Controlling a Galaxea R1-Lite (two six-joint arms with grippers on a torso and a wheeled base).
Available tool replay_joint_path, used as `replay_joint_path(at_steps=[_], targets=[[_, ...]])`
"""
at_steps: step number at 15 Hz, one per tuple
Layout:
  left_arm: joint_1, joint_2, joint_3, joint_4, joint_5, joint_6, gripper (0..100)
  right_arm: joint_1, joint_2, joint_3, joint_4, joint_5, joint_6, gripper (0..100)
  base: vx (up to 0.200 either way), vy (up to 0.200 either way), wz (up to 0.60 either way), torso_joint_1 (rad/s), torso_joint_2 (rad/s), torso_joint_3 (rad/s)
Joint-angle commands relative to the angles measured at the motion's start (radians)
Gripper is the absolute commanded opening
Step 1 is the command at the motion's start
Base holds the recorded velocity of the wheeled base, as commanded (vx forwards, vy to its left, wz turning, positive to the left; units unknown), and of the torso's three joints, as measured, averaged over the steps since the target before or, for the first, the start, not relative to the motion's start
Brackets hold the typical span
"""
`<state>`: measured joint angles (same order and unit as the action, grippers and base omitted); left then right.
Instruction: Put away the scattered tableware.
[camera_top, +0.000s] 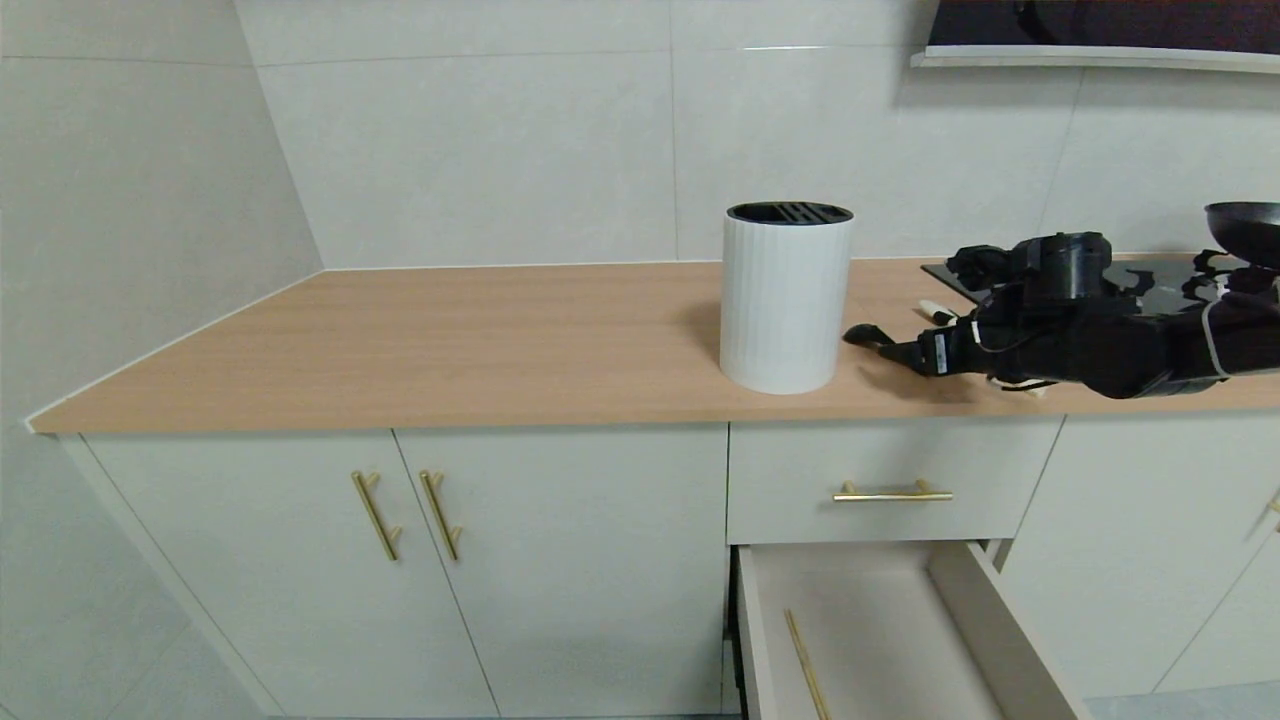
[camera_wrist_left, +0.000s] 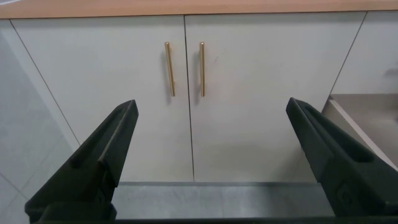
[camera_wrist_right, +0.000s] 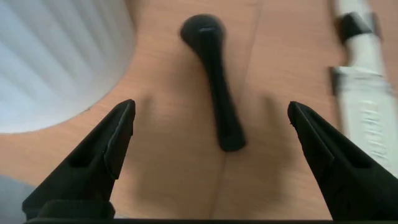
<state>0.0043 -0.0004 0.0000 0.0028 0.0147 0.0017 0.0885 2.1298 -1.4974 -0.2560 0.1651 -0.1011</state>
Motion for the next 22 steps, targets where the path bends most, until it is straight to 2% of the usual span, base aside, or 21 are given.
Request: replay_joint_path(at_steps=[1,10,11,22], targets=[[0.0,0.0,0.0,-0.001,0.001,0.0,100,-0.006,0.041,-0.02,0.0,0.001,0.0,100,0.0,0.0,0.0,0.0,0.0,0.0],[0.0,0.0,0.0,0.0,0.001,0.0,100,-0.006,0.091,-0.049,0.001,-0.006,-0.002,100,0.0,0.0,0.0,0.0,0.0,0.0],[0.0,0.0,0.0,0.0,0.001,0.0,100,-0.006,0.09,-0.05,0.001,-0.007,0.0,0,0.0,0.0,0.0,0.0,0.0,0.0],[0.0,0.0,0.0,0.0,0.001,0.0,100,-0.004,0.07,-0.061,0.043,-0.01,0.003,0,0.0,0.0,0.0,0.0,0.0,0.0]])
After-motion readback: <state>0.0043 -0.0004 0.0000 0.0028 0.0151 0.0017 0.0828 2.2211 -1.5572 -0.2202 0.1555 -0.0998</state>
